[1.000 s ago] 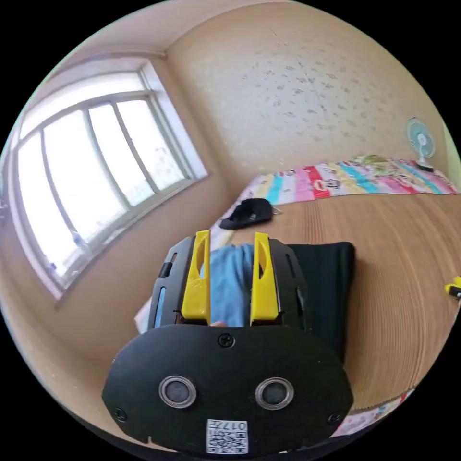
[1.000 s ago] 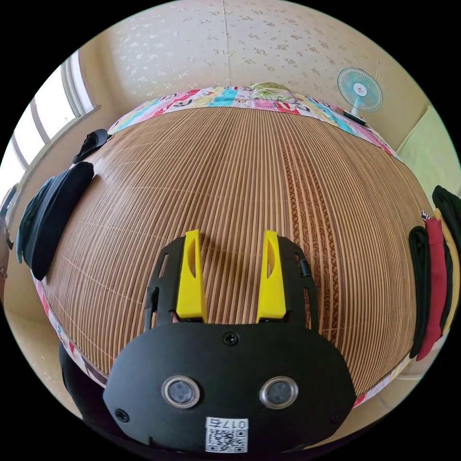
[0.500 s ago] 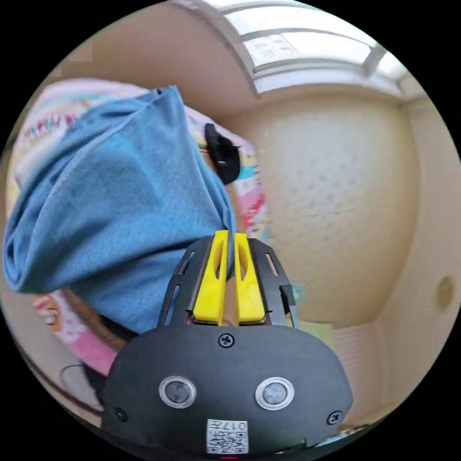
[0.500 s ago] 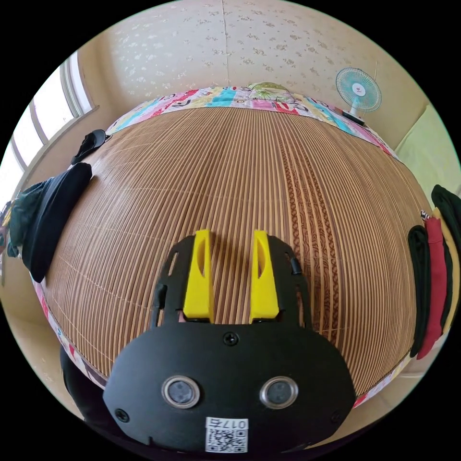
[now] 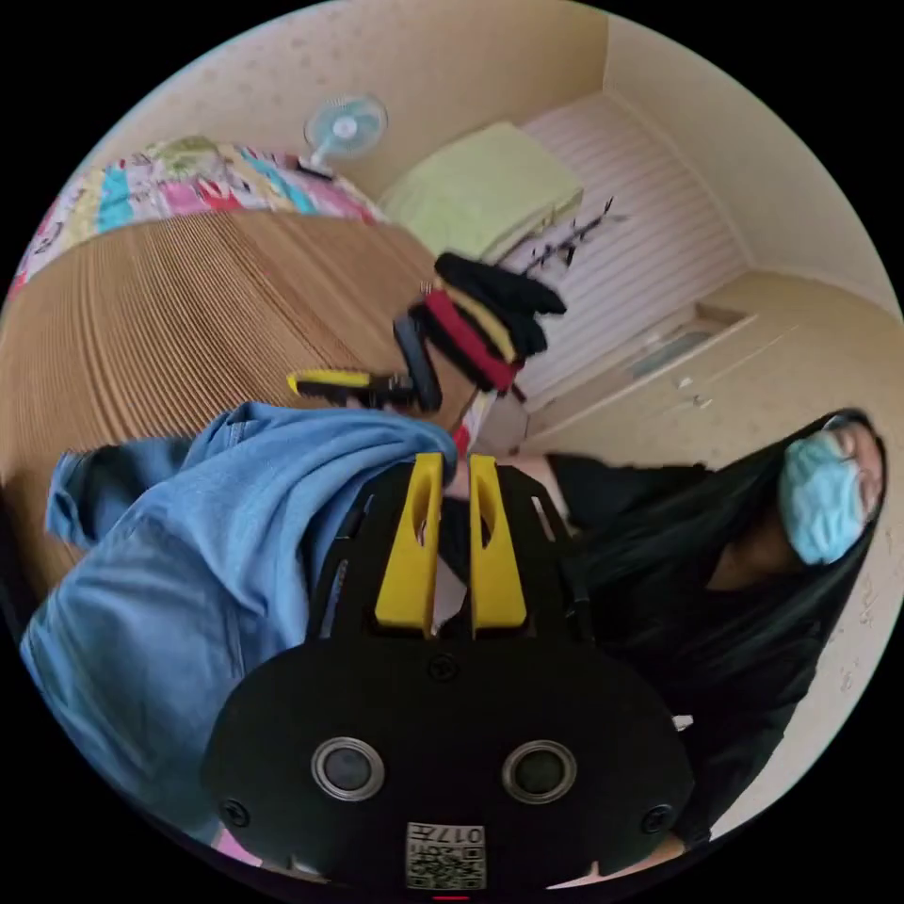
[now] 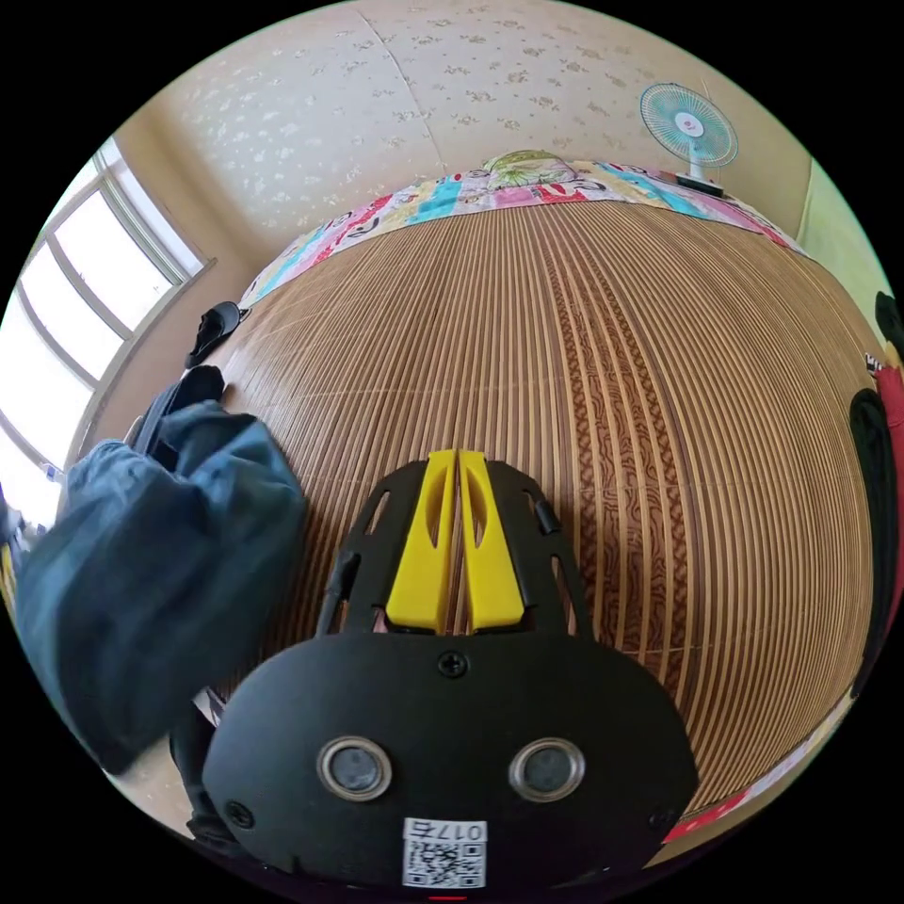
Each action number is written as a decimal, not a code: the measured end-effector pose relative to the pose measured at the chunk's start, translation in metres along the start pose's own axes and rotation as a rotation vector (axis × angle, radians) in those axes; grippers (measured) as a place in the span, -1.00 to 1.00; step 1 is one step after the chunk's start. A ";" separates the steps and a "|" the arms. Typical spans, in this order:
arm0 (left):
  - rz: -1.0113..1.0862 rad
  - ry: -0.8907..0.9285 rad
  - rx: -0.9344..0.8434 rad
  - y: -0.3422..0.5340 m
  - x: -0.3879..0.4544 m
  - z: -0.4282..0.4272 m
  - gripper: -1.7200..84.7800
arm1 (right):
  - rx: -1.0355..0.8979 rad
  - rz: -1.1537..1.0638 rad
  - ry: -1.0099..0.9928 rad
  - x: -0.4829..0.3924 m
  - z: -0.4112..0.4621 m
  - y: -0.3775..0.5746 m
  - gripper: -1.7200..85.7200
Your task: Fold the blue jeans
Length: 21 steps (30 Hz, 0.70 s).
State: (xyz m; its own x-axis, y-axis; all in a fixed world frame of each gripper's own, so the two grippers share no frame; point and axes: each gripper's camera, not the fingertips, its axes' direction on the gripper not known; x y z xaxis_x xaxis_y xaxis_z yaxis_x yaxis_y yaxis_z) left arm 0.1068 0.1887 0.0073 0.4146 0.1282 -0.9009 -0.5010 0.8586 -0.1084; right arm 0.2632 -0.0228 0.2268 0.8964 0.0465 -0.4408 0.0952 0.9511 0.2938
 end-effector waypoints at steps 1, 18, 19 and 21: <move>0.001 -0.005 -0.011 0.008 0.000 0.021 -0.89 | 0.006 -0.002 -0.006 0.001 -0.001 0.000 -0.95; -0.806 -1.154 0.711 0.183 -0.053 0.095 -0.98 | -0.056 -0.070 0.073 -0.020 0.022 -0.015 -0.95; -0.805 -1.144 0.676 0.181 -0.065 0.108 -0.98 | -0.057 -0.072 0.079 -0.021 0.023 -0.015 -0.95; -0.816 -1.208 0.666 0.177 -0.078 0.143 -0.98 | -0.059 -0.081 0.098 -0.025 0.026 -0.016 -0.95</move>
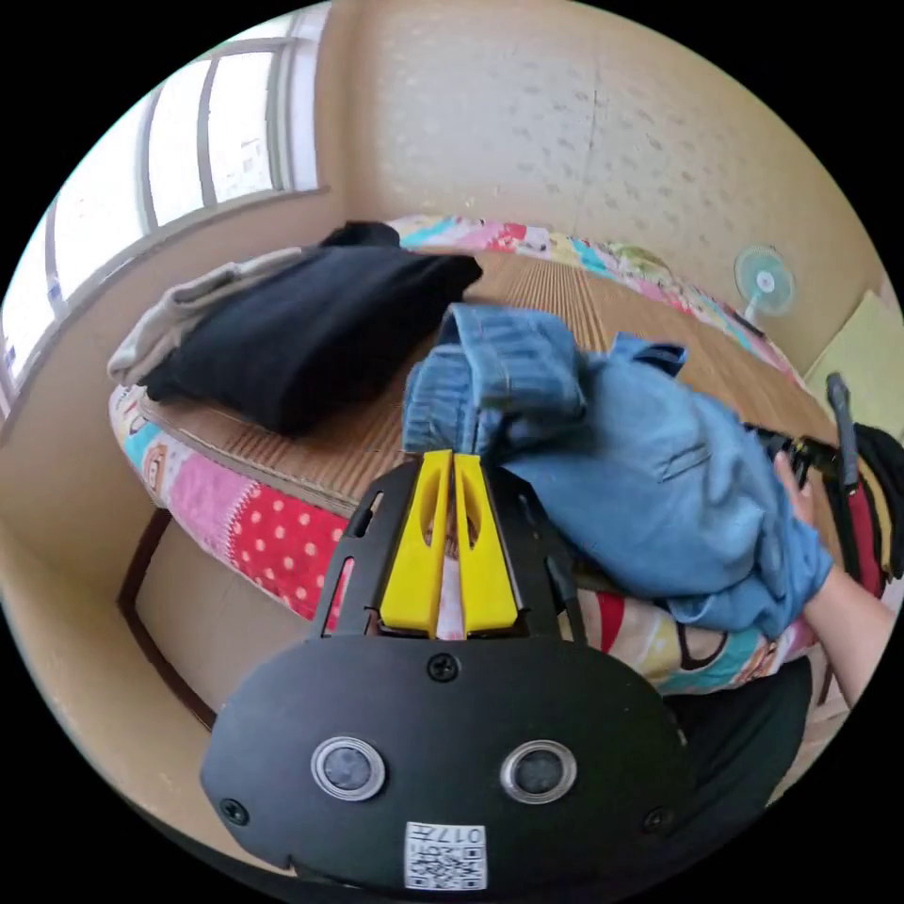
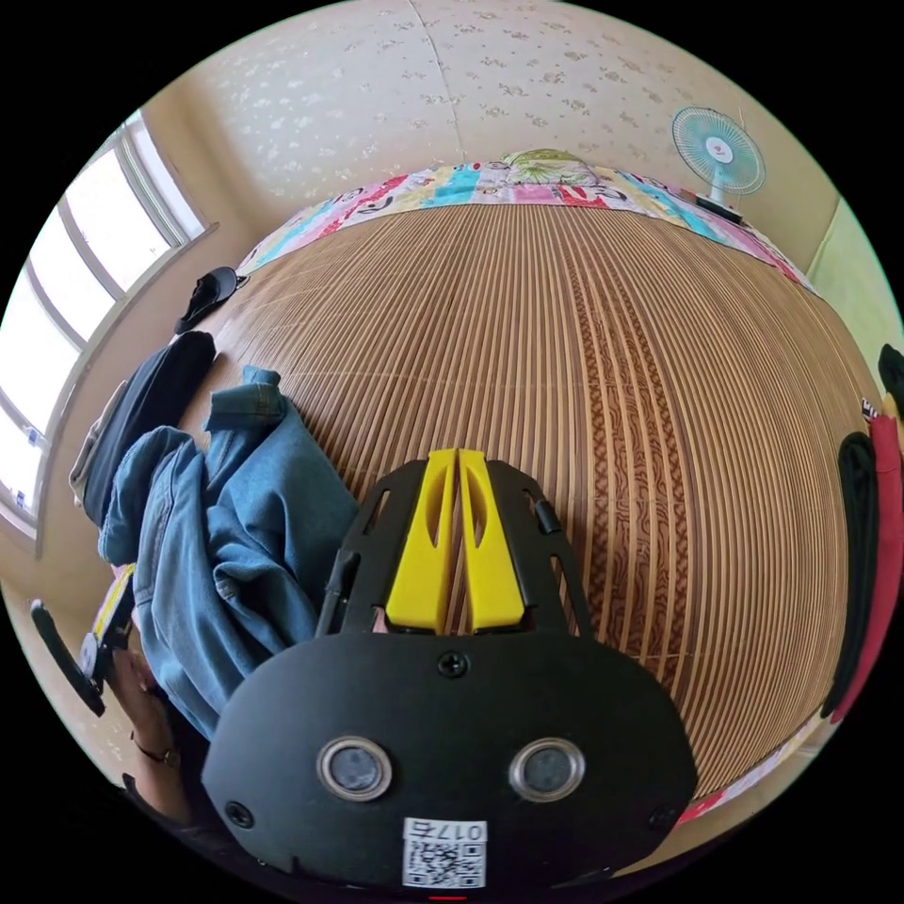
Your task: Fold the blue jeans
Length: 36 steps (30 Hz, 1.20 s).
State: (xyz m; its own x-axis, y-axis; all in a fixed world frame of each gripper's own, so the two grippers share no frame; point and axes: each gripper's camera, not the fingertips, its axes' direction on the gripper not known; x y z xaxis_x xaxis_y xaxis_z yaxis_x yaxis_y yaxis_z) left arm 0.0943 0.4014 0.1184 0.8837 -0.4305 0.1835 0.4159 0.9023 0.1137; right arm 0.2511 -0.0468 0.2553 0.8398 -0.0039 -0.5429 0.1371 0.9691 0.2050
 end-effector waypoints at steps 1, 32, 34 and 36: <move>0.012 -0.014 0.003 0.002 0.004 0.000 -0.98 | -0.001 -0.001 0.003 -0.001 0.001 0.000 -0.95; -0.376 0.496 0.016 0.053 -0.179 0.166 -0.98 | -0.064 -0.647 -0.117 -0.238 0.012 0.108 -0.90; -0.392 0.485 0.029 0.054 -0.192 0.171 -0.98 | 0.003 -0.618 -0.152 -0.228 -0.001 0.113 -0.93; -0.420 0.525 0.108 0.060 -0.214 0.174 -0.98 | 0.108 -0.511 -0.247 -0.199 -0.028 0.117 -0.95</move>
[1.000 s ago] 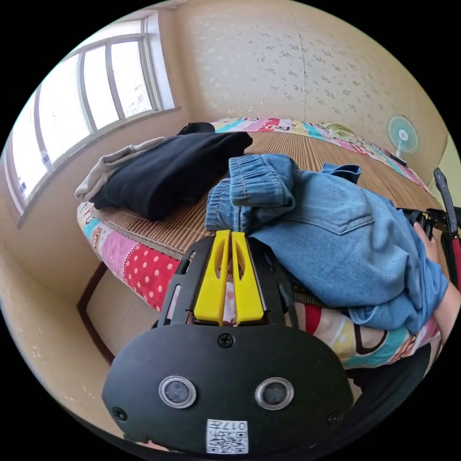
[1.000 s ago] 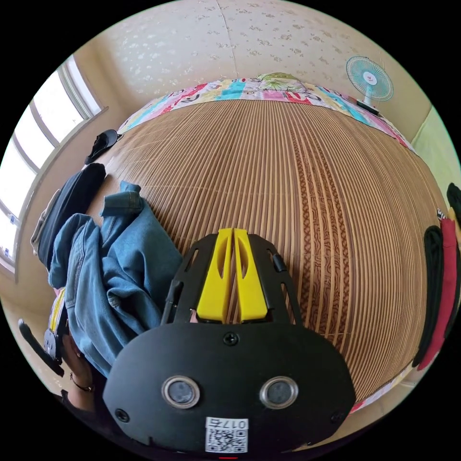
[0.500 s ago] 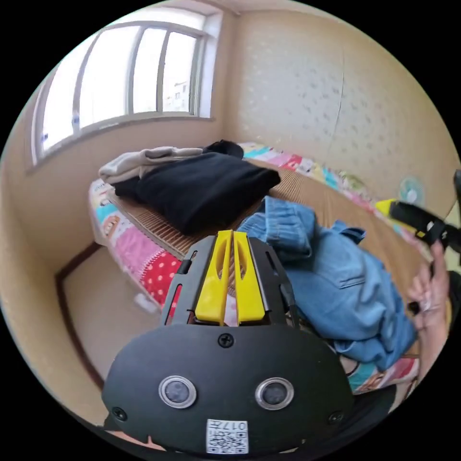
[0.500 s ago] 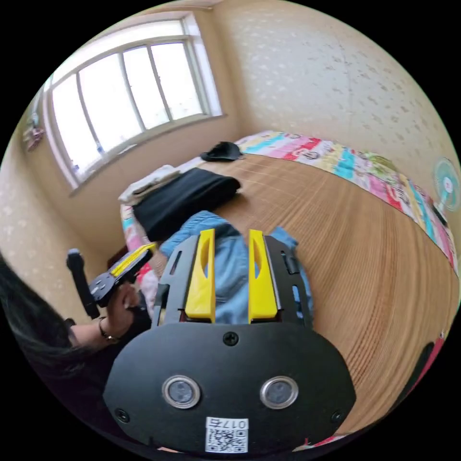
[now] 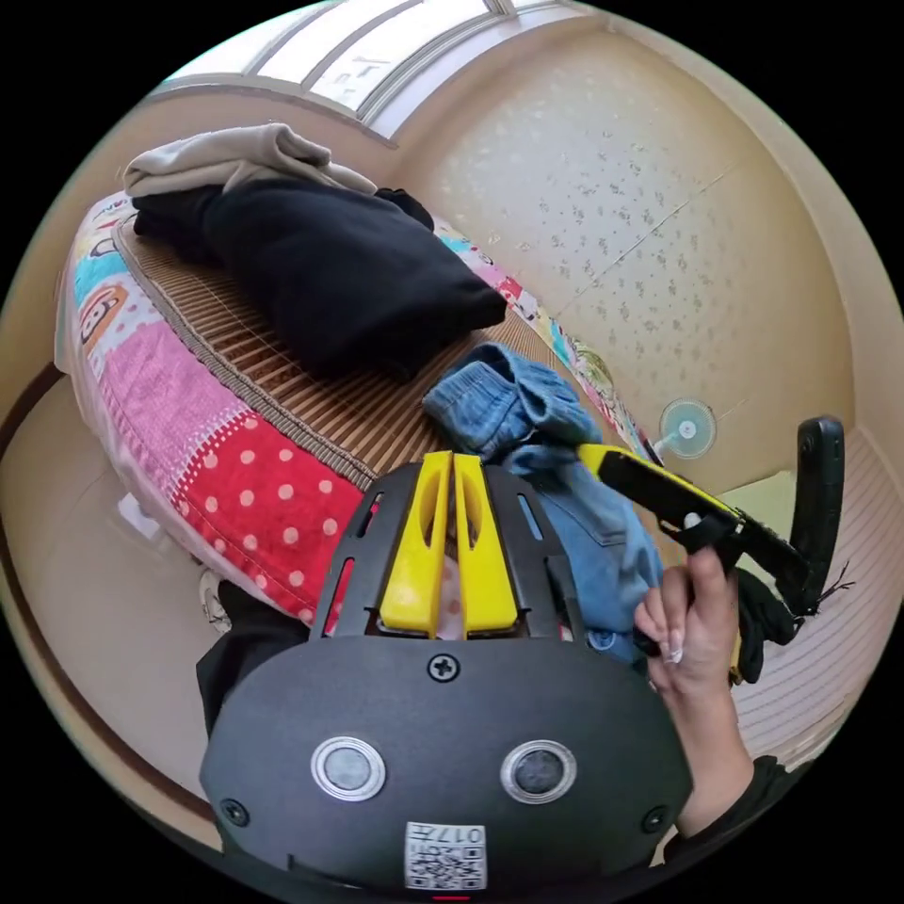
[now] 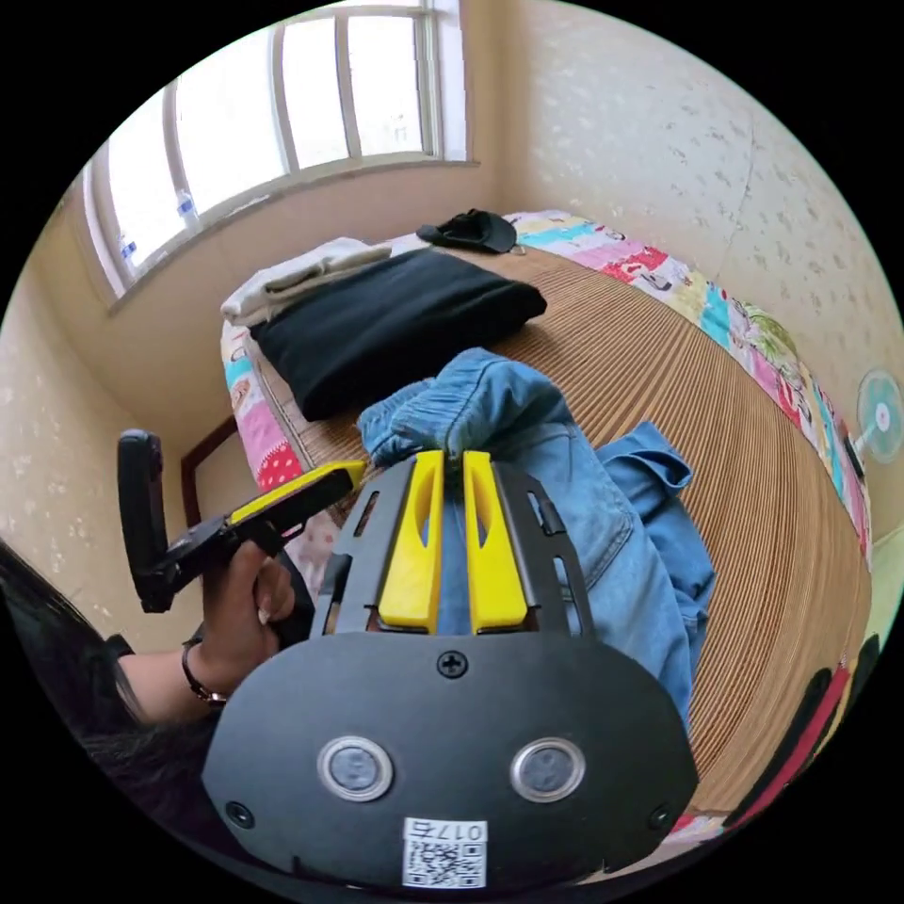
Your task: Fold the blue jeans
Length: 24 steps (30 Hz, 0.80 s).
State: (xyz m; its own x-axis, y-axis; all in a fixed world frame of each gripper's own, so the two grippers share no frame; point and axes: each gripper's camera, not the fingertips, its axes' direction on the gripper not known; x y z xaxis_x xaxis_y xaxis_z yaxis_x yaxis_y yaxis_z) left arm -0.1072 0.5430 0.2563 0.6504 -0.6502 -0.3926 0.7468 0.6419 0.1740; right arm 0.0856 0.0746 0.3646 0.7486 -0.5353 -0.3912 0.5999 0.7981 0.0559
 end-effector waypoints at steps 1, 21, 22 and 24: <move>0.003 0.030 0.019 -0.001 -0.006 -0.002 -0.98 | 0.046 0.025 -0.034 0.006 -0.010 0.005 -0.95; -0.043 0.155 -0.004 -0.016 -0.127 0.006 -0.62 | 0.490 0.102 -0.293 0.047 -0.159 0.134 -0.95; -0.044 0.166 -0.007 -0.015 -0.129 0.006 -0.62 | 0.500 0.094 -0.310 0.046 -0.165 0.136 -0.95; -0.037 0.235 -0.026 -0.013 -0.138 0.005 -0.59 | 0.546 0.064 -0.352 0.042 -0.191 0.149 -0.95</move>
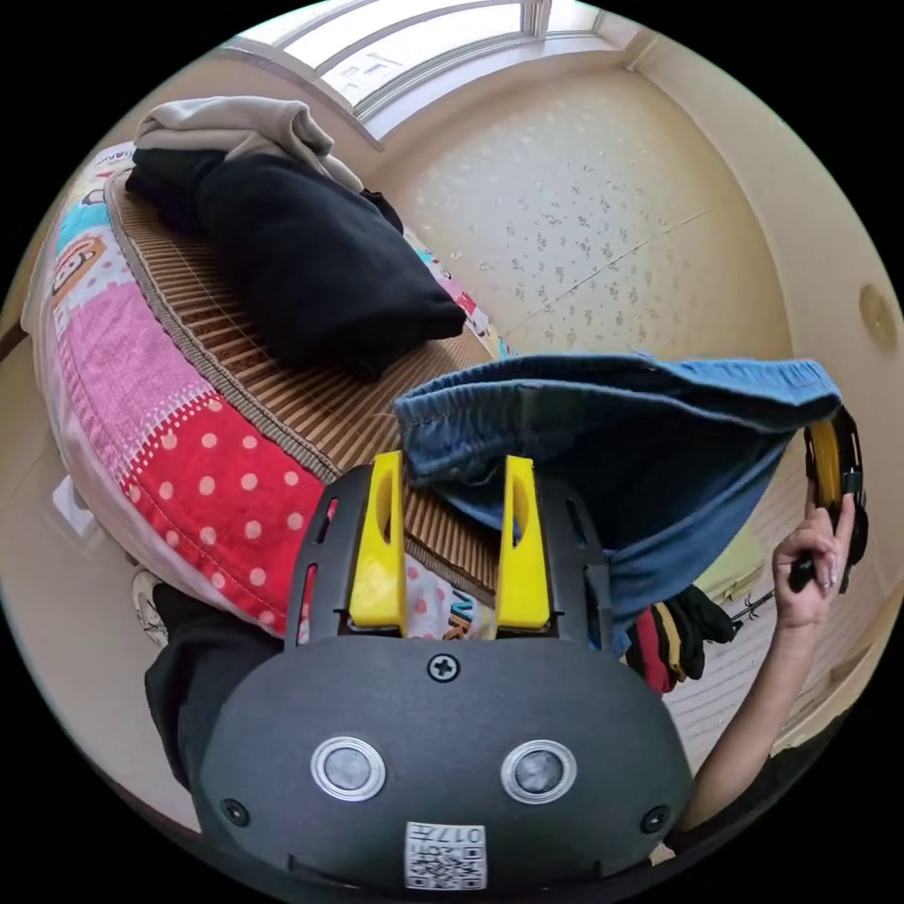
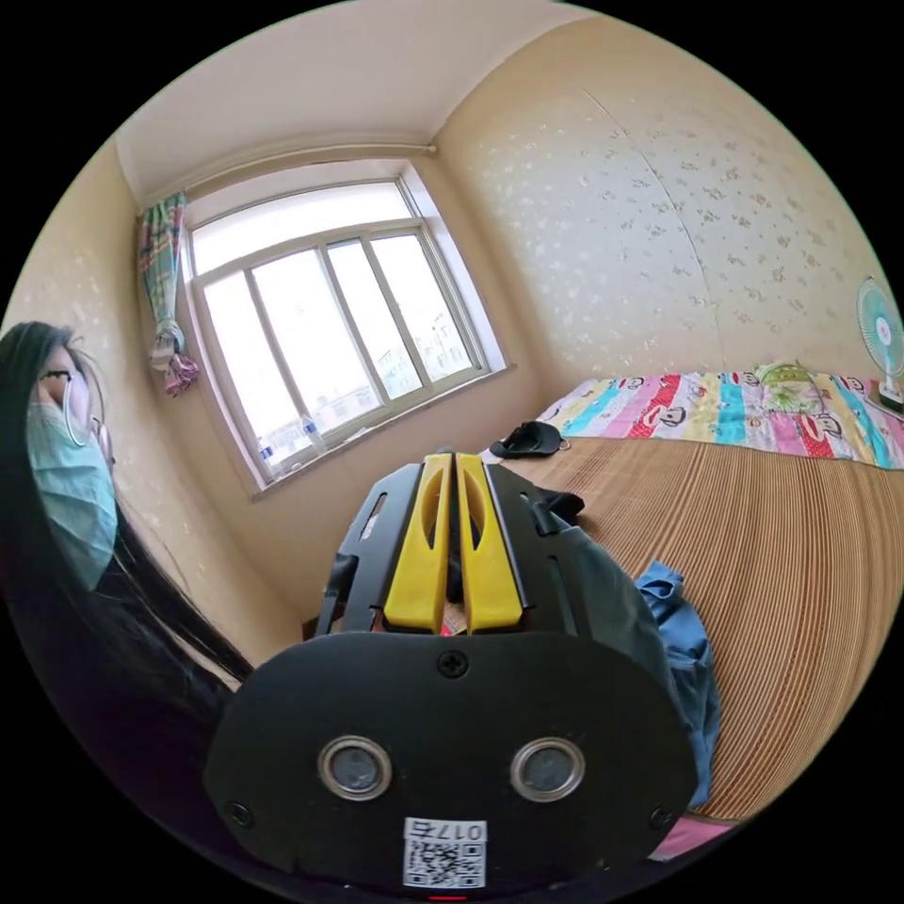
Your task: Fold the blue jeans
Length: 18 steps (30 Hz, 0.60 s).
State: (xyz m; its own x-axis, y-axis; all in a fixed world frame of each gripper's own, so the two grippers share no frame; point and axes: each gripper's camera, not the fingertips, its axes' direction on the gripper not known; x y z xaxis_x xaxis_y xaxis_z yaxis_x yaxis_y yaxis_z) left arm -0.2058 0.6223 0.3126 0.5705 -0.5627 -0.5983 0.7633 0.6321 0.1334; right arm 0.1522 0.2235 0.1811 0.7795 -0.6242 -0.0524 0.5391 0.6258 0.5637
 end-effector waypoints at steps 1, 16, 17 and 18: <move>-0.001 0.016 -0.003 0.001 -0.002 -0.001 -0.59 | 0.013 -0.004 -0.008 -0.003 -0.007 0.000 -0.95; 0.323 0.701 0.401 -0.012 0.131 -0.206 -0.90 | 0.392 -0.047 -0.041 -0.074 -0.276 0.017 -0.96; 0.374 0.764 0.456 -0.016 0.159 -0.232 -0.91 | 0.426 -0.054 -0.055 -0.083 -0.301 0.019 -0.96; 0.421 0.823 0.503 -0.020 0.188 -0.256 -0.91 | 0.456 -0.076 -0.069 -0.093 -0.325 0.019 -0.96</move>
State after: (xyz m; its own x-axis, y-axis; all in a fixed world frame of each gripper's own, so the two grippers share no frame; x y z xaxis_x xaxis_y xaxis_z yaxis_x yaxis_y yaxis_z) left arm -0.1918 0.6403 -0.0051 0.5813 0.3058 -0.7540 0.6964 0.2924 0.6554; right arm 0.1933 0.4457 -0.0713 0.7117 -0.6998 -0.0610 0.3864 0.3175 0.8660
